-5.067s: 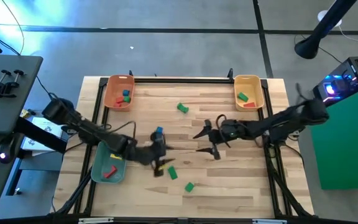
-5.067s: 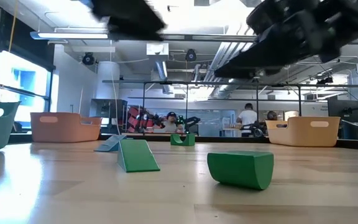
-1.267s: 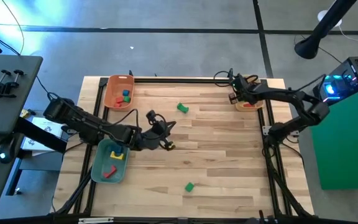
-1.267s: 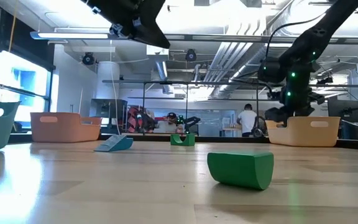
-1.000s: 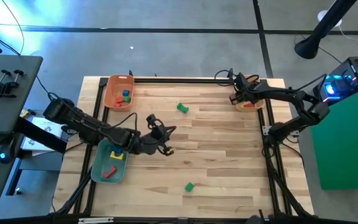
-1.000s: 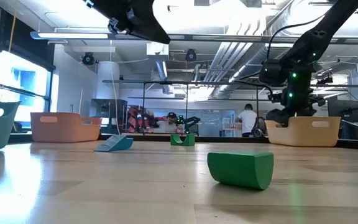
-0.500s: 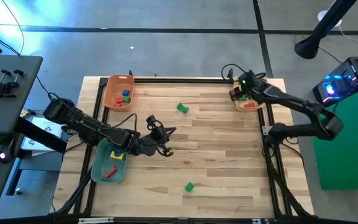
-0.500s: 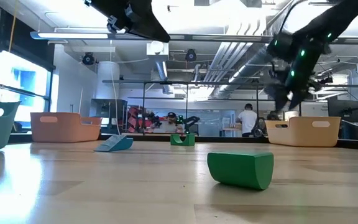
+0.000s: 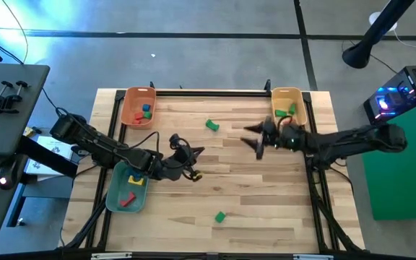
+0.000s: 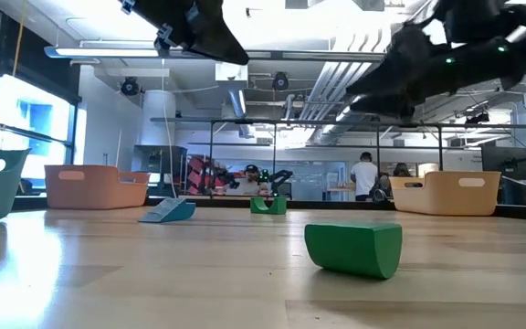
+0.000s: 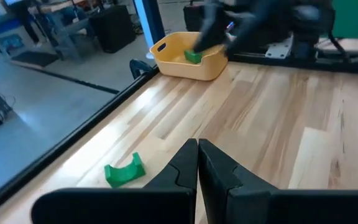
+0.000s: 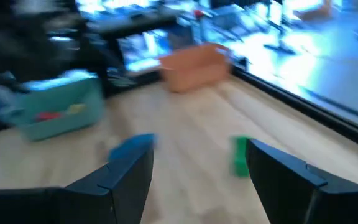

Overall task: Sort blocks by size
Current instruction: Put the green arch block into the blue bin

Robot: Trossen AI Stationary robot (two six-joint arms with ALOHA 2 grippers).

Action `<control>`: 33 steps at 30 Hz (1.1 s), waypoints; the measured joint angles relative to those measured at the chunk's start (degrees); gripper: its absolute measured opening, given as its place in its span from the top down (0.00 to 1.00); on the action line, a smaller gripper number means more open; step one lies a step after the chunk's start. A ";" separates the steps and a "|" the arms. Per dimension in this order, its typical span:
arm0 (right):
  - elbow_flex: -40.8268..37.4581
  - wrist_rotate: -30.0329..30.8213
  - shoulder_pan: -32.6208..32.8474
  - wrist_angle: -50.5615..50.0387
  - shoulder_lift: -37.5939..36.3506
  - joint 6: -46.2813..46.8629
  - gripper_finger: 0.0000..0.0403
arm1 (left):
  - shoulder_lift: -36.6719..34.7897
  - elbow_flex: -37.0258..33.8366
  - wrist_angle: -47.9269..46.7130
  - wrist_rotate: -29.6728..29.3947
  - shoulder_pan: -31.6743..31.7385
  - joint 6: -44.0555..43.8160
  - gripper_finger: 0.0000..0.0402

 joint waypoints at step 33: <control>-1.83 3.03 12.15 4.63 12.27 -6.31 0.37 | 20.33 12.66 -5.03 33.39 28.68 -9.46 0.44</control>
